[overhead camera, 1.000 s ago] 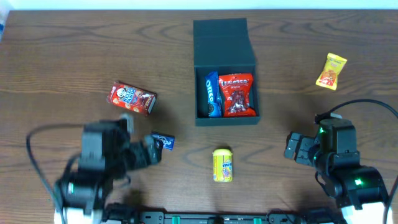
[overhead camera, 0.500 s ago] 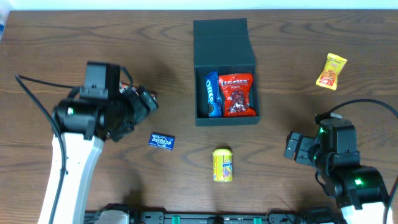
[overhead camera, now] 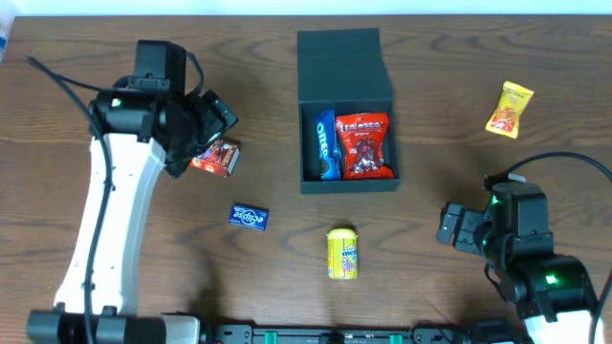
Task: Pack container
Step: 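Move the left gripper to the red Hello Panda box, then close the left gripper on the Hello Panda box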
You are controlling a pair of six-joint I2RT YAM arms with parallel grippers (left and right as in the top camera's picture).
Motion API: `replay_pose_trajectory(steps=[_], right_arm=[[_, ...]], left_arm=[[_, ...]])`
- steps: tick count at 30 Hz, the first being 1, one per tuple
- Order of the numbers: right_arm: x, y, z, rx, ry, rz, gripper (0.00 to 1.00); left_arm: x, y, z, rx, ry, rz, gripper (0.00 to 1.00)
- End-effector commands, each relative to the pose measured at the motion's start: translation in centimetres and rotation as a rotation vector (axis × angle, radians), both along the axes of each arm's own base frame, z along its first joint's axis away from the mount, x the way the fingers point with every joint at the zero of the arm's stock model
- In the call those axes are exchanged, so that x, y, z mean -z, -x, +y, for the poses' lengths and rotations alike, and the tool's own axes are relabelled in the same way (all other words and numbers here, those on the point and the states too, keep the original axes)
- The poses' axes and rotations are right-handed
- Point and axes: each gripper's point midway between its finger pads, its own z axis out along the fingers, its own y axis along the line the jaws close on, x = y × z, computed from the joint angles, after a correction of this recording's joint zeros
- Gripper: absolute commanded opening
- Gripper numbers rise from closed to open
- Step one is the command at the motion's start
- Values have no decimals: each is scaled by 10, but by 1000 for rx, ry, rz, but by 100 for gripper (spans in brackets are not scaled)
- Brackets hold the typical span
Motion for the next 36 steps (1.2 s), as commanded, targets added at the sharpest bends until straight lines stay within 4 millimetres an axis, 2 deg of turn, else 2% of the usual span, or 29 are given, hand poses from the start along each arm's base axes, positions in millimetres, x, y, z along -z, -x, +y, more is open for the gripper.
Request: replay_pose_trajectory(steps=[1,4,7,11,18,29,36], right_arm=[[-1,0,-2,0,9,-3,99],[-1,0,-2,0,9,-3,99],[-1,0,-2,0,9,-3,99],[-1,0,-2,0,9,-3,99],[-1,0,-2,0,9,-3,99],[-1,0,-2,0,9,-3,99],[-1,0,-2,0,9,-3,99]], left_arm=[[20,0,9,-164,33,113,96],[46,2,23,-303,45,235,96],[74,-8,28,-381,95,327,96],[96,-33,29,-410,129,341,96],[131,-60,35,-444,131,340,96],[160,-61,56,-465,11,369,96],[180,-67,56,-454,7,379,96]])
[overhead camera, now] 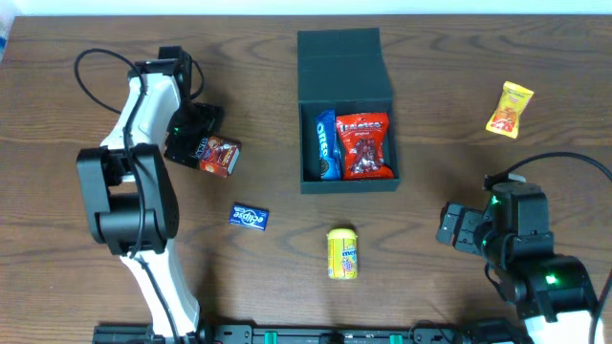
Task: Pack container
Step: 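Close the left gripper on the Hello Panda box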
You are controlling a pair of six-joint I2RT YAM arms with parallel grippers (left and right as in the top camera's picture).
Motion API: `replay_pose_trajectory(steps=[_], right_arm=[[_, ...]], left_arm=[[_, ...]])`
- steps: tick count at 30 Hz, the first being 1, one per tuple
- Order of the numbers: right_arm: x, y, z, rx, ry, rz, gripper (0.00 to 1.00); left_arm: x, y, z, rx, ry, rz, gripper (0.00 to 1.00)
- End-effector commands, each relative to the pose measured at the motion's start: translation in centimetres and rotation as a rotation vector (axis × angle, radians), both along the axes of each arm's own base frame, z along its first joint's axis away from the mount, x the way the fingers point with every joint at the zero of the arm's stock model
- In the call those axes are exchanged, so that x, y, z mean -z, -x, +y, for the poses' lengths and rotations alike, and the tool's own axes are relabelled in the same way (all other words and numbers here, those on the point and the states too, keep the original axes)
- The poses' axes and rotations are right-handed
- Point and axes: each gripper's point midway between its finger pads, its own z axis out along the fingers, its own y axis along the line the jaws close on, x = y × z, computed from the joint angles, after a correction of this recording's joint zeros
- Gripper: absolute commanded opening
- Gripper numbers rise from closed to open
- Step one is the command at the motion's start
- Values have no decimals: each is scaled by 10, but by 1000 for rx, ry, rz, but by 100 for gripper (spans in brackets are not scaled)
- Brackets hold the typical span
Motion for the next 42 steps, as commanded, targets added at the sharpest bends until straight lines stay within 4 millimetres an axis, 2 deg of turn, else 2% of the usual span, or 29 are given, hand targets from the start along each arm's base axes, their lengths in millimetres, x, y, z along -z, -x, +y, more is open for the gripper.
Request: replay_pose_trajectory(steps=[1,13,20,22,23,26,30,34,42], right_arm=[[-1,0,-2,0,9,-3,99],[-1,0,-2,0,9,-3,99],[-1,0,-2,0,9,-3,99],[-1,0,-2,0,10,-3,99],[-1,0,-2,0,9,-3,99],[-1,0,-2,0,9,-3,99],[-1,0,-2,0,9,-3,99],[-1,0,-2,0,9,-3,99],[-1,0,-2,0,9,-3,99]], left_arm=[[9,-6,7,0,-28,3,96],[25,-9,15,2,-72,4,96],[38,1,14,3,-69,25,96],[38,1,13,4,-70,26,96],[38,1,13,6,-71,26,100],[38,1,10,12,-70,25,81],[38,1,7,20,-70,26,73],[38,1,3,31,-69,28,59],[37,4,-8,94,-65,35,54]])
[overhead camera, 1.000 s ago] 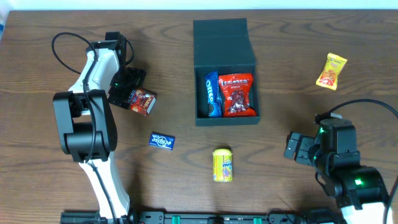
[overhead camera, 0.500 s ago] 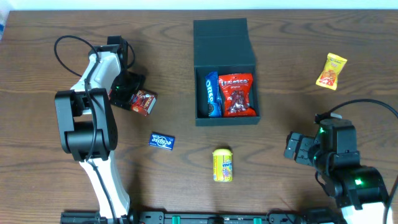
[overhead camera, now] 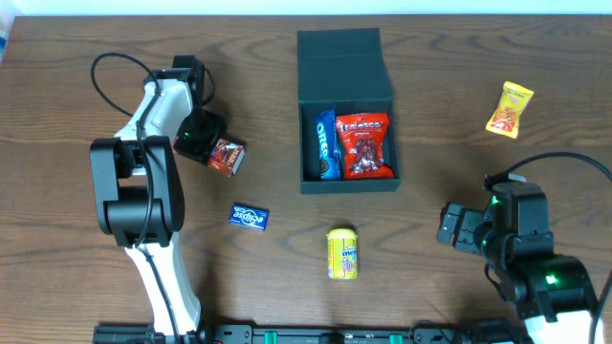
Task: Pack container
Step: 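Close the left gripper on the Hello Panda box, then carry the Hello Panda box right into the green box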
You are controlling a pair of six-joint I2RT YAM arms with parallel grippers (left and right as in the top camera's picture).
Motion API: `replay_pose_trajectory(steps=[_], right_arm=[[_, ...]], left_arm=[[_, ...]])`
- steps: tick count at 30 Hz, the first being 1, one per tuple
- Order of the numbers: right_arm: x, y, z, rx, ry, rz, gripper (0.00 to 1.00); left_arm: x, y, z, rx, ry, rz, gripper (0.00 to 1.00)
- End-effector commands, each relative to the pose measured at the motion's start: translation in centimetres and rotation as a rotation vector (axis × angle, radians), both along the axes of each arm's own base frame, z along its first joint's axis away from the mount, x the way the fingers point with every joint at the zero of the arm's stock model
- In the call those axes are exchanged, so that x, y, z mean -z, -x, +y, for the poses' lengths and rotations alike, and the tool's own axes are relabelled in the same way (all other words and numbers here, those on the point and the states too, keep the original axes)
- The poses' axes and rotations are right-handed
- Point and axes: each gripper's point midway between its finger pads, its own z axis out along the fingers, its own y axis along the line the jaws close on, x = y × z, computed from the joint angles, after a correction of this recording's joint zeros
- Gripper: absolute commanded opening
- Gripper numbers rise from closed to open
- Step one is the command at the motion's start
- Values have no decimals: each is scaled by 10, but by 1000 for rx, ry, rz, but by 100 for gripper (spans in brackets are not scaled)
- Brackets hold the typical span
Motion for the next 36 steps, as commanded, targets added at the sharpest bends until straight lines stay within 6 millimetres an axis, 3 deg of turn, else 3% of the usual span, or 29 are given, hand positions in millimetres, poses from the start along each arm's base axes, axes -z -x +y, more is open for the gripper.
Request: replay_pose_trajectory(steps=[1,6,12,16,20,26,30,36], right_arm=[[-1,0,-2,0,9,-3,99],[-1,0,-2,0,9,-3,99],[-1,0,-2,0,9,-3,99],[-1,0,-2,0,9,-3,99],[-1,0,-2,0,9,-3,99],[-1,0,-2,0,9,-3,99],[-1,0,-2,0,9,-3,99],[-1,0,-2,0,9,-3,99]], left_arm=[[6,7,-4,76,-15,28,51],[-5,7,-11,209,-10,10,43],[-32,6,-15,280,-13,-38,44],[-62,3,-20,375,-22,-114,44],[-106,6,-29,531,-41,-208,43],[-165,28,-67,808,-97,-262,43],[-190,35,-109,988,-158,-286,43],[-199,40,-185,1200,-192,-373,47]])
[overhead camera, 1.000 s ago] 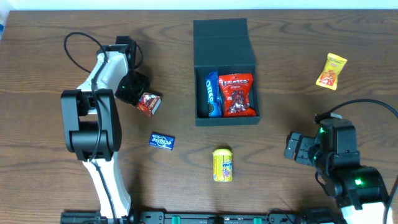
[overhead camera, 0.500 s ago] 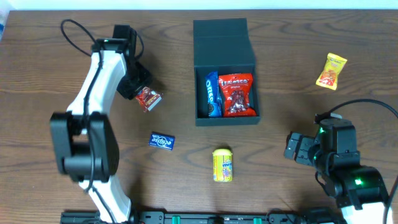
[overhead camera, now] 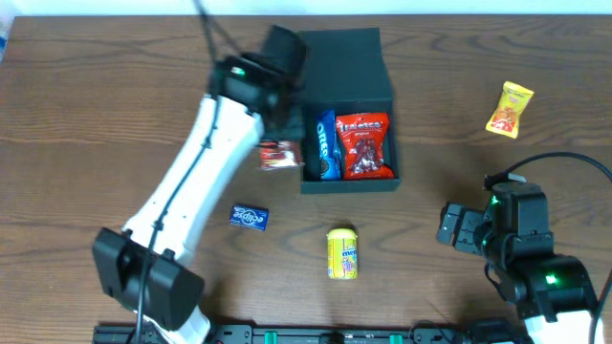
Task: Pack container
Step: 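Carry the Hello Panda box right into the green box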
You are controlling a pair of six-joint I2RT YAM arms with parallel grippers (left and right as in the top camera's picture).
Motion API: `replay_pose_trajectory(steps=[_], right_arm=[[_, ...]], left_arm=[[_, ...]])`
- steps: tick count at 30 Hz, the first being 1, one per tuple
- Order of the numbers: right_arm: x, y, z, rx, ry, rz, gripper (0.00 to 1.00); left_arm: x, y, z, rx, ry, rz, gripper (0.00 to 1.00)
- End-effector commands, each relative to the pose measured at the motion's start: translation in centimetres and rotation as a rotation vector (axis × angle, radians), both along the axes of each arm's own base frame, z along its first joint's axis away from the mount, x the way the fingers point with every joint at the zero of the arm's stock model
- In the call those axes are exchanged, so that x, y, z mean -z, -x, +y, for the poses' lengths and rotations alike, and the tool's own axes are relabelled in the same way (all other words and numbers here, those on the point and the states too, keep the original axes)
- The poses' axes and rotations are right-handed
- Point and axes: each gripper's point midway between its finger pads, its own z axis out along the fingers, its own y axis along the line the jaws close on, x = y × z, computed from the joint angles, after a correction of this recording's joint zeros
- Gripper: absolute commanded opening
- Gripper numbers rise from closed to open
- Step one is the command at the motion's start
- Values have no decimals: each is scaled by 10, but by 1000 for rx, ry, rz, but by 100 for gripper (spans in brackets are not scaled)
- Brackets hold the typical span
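Observation:
A black box (overhead camera: pixel 346 57) stands open at the table's centre back, its lid folded away from me. Inside lie a blue Oreo pack (overhead camera: pixel 325 143) and a red snack bag (overhead camera: pixel 364 145). My left gripper (overhead camera: pixel 281 141) hangs just off the box's left wall, shut on a small red packet (overhead camera: pixel 279 156) that shows below the wrist. The fingers themselves are mostly hidden by the wrist. My right gripper (overhead camera: pixel 451 229) rests low at the right, far from the box, with nothing in it; its jaw gap is unclear.
A blue gum pack (overhead camera: pixel 249 217) lies front left of the box. A yellow can (overhead camera: pixel 342 253) lies on its side in front of the box. A yellow candy bag (overhead camera: pixel 510 108) sits at the far right. The left arm stretches diagonally from bottom left.
The left gripper and the red packet have moved right, from the table's left part to just beside the box's left wall. The right arm has not moved.
The left gripper was over the red packet at the left of the table at all three earlier moments, with the arm's pose changing and the packet shifting slightly. Now the packet hangs in the gripper next to the box. The right arm stayed still throughout.

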Motion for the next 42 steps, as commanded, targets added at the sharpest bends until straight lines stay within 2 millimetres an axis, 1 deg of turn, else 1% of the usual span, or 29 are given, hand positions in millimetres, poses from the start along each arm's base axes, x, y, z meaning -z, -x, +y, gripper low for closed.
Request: replay_pose_trajectory(steps=[1,3,5,9,12,15,19,28,31,37,42], right_arm=[[-1,0,-2,0,9,-3,99],[-1,0,-2,0,9,-3,99],[-1,0,-2,0,9,-3,99],[-1,0,-2,0,9,-3,99],[-1,0,-2,0,9,-3,99],[-1,0,-2,0,9,-3,99],[-1,0,-2,0,10,-3,99],[-1,0,-2,0,9,-3,99],[-1,0,-2,0,9,-3,99],[-1,0,-2,0,9,-3,99],[-1,0,-2,0,9,-3,99]], left_arm=[[-1,-2,-27,100,-44,-45,46],[7,-4,-43,130,-46,-39,44],[20,-12,-58,150,-56,-22,44],[38,-30,-72,153,-63,-3,44],[55,-46,-74,138,-70,11,45],[69,-55,-70,121,-78,24,45],[84,-62,-63,100,-86,42,45],[104,-58,-66,104,-80,100,45],[113,-56,-65,76,-86,125,44],[125,-57,-64,64,-93,143,45],[135,-56,-72,72,-55,158,45]])
